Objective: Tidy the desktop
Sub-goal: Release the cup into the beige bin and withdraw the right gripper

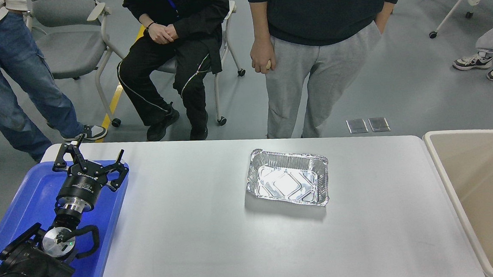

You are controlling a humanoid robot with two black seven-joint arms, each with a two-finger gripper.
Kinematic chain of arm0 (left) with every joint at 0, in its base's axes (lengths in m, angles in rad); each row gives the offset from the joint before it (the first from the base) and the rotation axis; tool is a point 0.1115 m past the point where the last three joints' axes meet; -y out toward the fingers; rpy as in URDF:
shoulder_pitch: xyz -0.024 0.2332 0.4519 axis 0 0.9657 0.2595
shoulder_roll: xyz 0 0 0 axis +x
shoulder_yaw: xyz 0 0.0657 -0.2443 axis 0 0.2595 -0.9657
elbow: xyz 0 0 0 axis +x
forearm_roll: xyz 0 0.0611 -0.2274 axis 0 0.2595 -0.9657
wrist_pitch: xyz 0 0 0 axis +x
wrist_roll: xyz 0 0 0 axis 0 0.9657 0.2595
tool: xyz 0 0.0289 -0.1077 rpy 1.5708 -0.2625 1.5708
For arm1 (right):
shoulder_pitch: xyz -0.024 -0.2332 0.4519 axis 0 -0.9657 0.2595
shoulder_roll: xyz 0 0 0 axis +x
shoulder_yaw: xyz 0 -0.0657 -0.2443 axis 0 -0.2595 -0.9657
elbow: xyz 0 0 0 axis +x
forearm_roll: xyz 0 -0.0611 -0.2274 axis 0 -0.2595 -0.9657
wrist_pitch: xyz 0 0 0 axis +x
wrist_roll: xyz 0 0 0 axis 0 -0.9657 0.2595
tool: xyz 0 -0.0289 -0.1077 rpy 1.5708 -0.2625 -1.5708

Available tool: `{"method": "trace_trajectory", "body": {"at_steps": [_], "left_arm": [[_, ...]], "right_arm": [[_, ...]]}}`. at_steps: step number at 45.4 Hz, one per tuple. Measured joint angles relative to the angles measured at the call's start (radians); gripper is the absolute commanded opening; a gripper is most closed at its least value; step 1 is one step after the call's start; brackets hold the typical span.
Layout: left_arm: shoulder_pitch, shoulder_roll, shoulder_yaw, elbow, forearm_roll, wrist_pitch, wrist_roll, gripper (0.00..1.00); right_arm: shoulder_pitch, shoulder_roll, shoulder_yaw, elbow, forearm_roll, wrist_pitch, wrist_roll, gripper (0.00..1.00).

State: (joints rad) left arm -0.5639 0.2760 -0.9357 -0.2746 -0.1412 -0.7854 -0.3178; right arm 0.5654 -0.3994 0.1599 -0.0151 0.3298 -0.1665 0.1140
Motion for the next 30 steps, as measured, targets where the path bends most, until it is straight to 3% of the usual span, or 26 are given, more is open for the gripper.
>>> {"method": "trace_trajectory", "body": {"at_steps": [7, 16, 21, 30], "left_arm": [[0.0, 0.0, 0.0, 0.0, -0.001, 0.0, -0.001, 1.0], [0.0, -0.001, -0.001, 0.0, -0.001, 0.0, -0.001, 1.0], [0.0, -0.001, -0.001, 0.0, -0.001, 0.0, -0.001, 1.0], [0.0, -0.001, 0.0, 0.0, 0.0, 0.0, -0.001, 1.0]], "right_arm": [[0.007, -0.104, 0.115, 0.149, -0.004, 0.041, 0.024, 1.0], [-0.09, -0.332, 0.512, 0.659, -0.153, 0.15, 0.118, 1.0], [-0.141, -0.339, 0.705, 0.87, -0.326, 0.162, 0.158, 1.0], [-0.197, -0.243, 0.849, 1.056, -0.486, 0.146, 0.197, 1.0]]}}
